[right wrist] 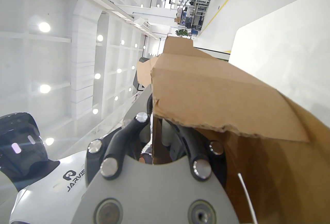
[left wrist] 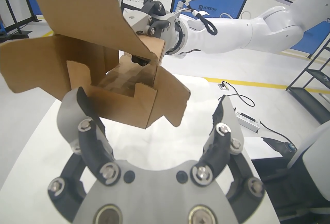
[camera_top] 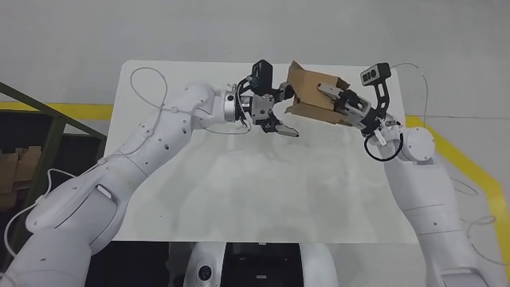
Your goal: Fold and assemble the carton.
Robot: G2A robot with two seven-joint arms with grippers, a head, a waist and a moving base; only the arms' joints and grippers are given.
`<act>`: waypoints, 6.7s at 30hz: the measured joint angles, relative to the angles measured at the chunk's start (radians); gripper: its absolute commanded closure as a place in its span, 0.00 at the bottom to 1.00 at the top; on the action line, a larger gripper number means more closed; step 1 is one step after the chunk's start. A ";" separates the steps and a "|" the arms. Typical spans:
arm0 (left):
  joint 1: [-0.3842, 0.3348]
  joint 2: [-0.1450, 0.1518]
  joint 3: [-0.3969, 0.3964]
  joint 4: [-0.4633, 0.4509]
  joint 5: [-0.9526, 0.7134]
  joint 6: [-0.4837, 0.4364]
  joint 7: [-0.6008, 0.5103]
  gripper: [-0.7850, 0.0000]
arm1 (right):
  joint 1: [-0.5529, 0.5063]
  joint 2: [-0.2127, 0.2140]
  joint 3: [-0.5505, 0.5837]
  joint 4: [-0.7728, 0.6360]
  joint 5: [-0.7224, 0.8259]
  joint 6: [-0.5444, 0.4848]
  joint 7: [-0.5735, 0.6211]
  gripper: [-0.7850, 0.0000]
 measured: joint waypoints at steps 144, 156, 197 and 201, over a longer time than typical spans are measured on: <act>-0.070 -0.017 0.066 0.109 -0.556 0.000 -0.240 0.55 | -0.046 0.013 0.035 -0.045 0.026 -0.029 0.031 1.00; -0.020 0.012 -0.049 0.105 -0.571 0.000 -0.211 0.00 | -0.050 0.015 0.043 -0.032 0.046 -0.024 0.057 1.00; -0.094 -0.108 -0.045 0.291 -0.994 0.155 -0.844 0.00 | -0.027 0.030 0.009 -0.045 0.001 -0.039 0.210 1.00; -0.087 -0.108 -0.059 0.299 -1.002 0.139 -0.867 0.00 | -0.025 0.031 0.009 -0.040 0.002 -0.036 0.200 1.00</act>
